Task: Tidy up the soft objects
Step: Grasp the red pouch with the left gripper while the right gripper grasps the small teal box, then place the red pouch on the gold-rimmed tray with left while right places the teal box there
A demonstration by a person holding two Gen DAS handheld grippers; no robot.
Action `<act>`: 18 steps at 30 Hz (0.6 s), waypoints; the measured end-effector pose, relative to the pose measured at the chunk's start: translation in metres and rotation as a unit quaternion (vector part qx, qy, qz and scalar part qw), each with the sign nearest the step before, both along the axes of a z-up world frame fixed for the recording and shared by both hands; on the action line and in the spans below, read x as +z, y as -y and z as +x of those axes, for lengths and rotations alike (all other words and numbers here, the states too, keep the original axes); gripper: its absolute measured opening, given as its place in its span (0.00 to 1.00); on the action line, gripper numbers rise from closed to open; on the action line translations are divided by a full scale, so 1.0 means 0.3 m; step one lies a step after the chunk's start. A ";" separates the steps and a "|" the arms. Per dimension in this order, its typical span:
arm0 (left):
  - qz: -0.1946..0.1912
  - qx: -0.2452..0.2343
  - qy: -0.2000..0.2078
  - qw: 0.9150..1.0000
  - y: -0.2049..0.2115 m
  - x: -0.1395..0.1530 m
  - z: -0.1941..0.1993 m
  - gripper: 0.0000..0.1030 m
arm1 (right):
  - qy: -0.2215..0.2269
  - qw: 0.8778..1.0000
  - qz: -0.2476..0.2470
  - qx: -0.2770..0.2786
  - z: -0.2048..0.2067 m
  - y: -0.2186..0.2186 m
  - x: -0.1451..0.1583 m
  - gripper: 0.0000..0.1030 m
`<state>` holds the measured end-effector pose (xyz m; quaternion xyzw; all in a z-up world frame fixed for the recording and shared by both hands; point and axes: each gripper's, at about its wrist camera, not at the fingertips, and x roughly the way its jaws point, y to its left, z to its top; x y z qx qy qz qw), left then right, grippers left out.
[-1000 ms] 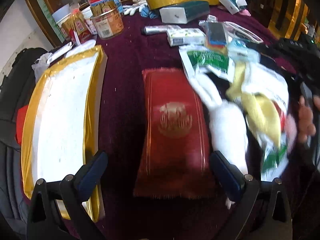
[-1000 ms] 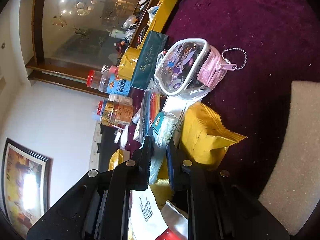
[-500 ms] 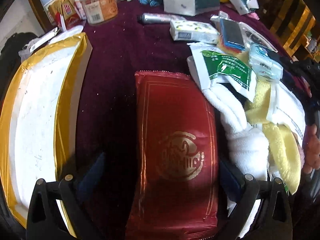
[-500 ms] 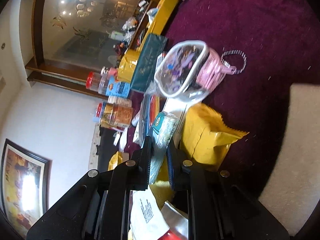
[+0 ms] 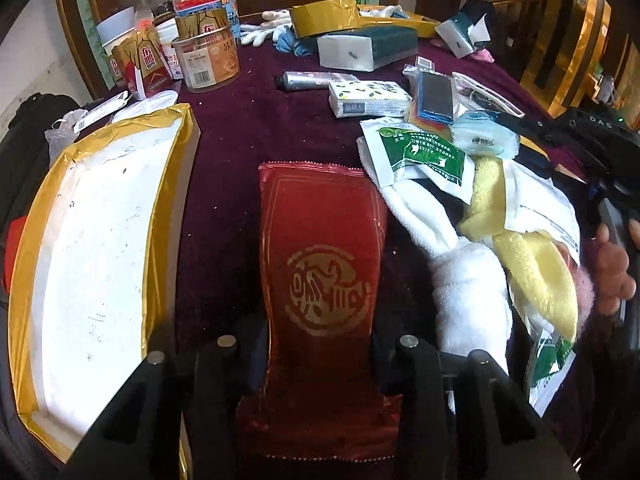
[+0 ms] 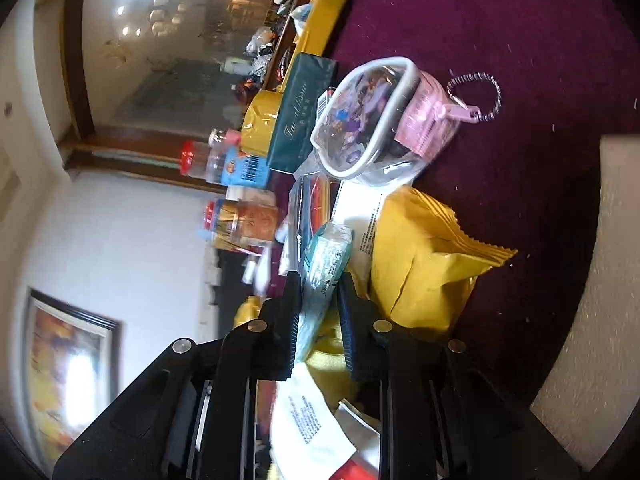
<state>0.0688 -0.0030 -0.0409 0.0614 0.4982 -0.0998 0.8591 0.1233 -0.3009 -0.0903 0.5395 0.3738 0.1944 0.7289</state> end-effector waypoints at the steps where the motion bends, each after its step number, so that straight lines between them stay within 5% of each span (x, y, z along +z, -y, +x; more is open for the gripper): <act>1: -0.002 -0.002 0.001 1.000 -0.002 -0.002 -0.002 0.37 | 0.000 1.000 0.005 -0.005 -0.002 0.003 -0.004 0.17; 6: -0.017 -0.008 0.010 1.000 -0.019 0.012 -0.017 0.37 | 0.026 1.000 -0.003 -0.012 -0.010 -0.002 0.007 0.17; 11: -0.047 -0.004 0.039 0.998 -0.078 0.100 -0.078 0.37 | 0.079 0.992 0.097 -0.010 -0.039 0.017 0.012 0.17; 18: -0.031 0.040 0.096 0.994 -0.271 0.261 -0.167 0.38 | 0.104 0.984 0.144 0.008 -0.080 -0.092 0.100 0.18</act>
